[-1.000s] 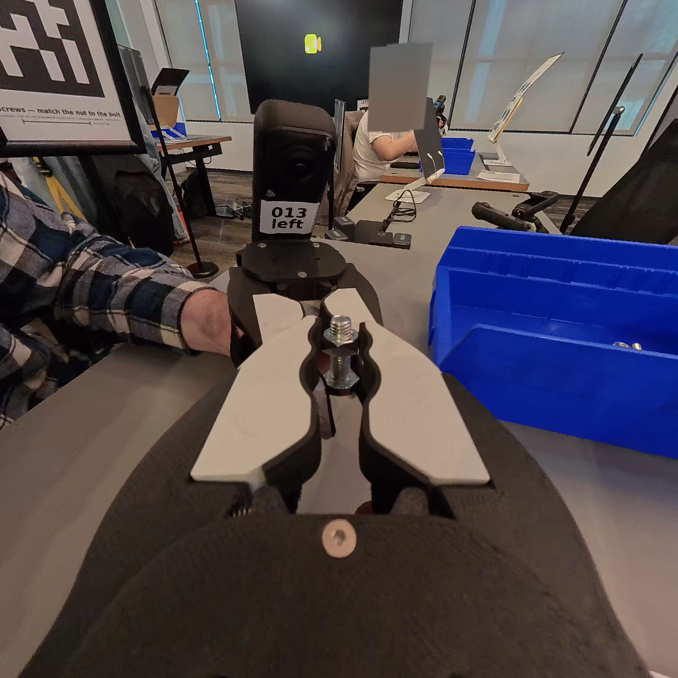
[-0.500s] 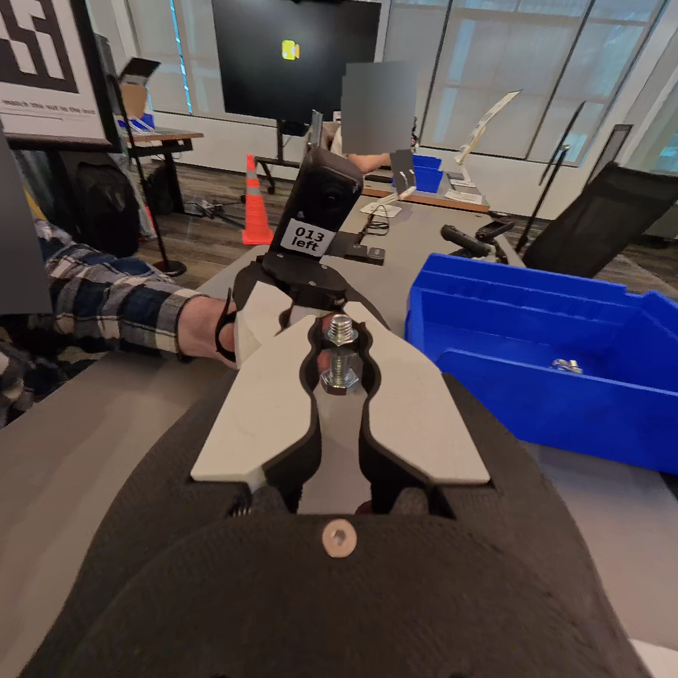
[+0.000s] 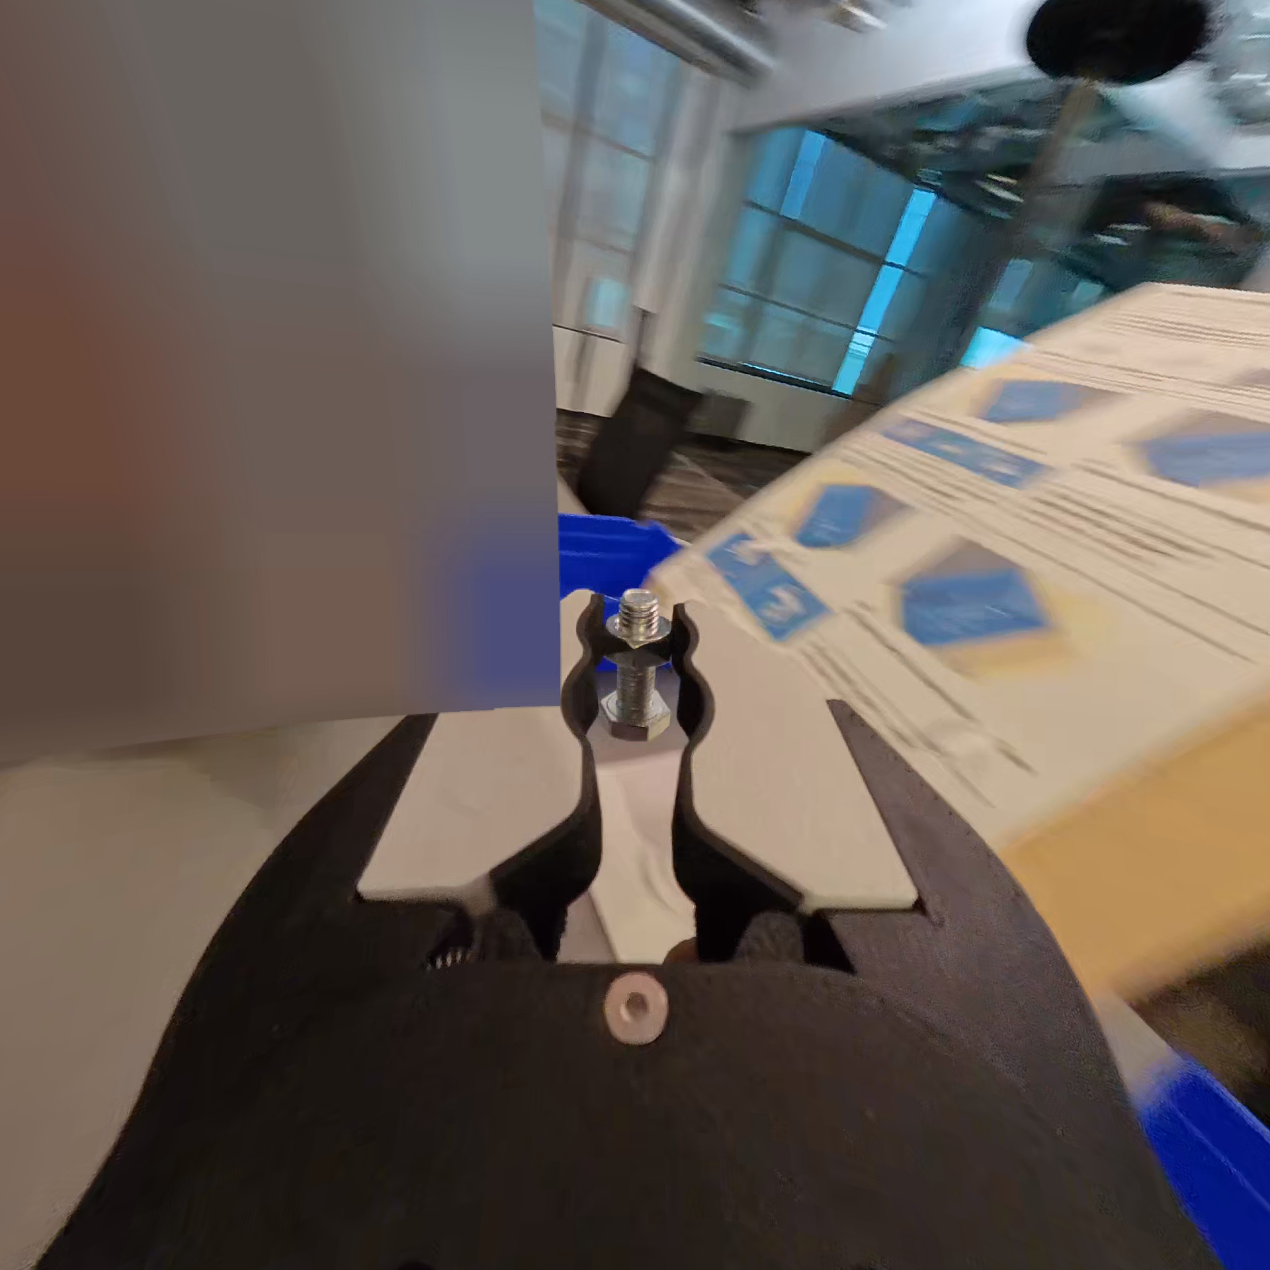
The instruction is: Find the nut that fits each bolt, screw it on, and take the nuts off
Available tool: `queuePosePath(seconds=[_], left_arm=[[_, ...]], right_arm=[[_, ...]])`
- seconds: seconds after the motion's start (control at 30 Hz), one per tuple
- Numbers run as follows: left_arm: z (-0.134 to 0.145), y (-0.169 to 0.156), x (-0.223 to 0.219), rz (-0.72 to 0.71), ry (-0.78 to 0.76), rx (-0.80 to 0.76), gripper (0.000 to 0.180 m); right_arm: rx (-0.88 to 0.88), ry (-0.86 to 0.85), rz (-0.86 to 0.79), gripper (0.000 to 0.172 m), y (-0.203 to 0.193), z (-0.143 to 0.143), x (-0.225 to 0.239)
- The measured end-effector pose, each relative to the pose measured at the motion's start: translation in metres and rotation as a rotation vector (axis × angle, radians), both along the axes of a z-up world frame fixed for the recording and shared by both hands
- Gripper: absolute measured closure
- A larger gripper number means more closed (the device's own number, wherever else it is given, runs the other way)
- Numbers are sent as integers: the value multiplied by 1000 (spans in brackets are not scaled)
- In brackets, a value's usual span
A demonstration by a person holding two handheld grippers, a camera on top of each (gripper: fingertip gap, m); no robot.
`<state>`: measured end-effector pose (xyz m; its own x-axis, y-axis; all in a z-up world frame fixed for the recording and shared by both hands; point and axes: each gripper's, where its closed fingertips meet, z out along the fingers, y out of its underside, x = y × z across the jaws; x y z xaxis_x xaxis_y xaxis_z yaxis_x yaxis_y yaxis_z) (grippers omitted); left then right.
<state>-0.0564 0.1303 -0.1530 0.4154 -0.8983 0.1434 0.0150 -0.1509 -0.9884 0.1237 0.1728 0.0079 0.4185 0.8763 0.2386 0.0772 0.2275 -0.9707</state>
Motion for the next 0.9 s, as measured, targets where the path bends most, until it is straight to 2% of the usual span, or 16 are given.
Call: queuePosePath(seconds=[0.03, 0.17, 0.33, 0.57, 0.9], left_arm=[[-1, 0, 1, -1, 10, 2, 180], [-5, 2, 0, 15, 28, -1, 180], [-4, 7, -6, 38, 7, -12, 180], [-8, 8, -5, 35, 13, -24, 180], [-10, 9, -5, 30, 24, -30, 180]], right_arm=[[3, -2, -91, 152, 10, 3, 28], [-35, -8, -426, 152, 54, -7, 133], [-170, -52, -658, 153, 99, -61, 212], [-421, -244, -729, 152, 133, -146, 236], [-665, -468, -711, 151, 151, -224, 239]])
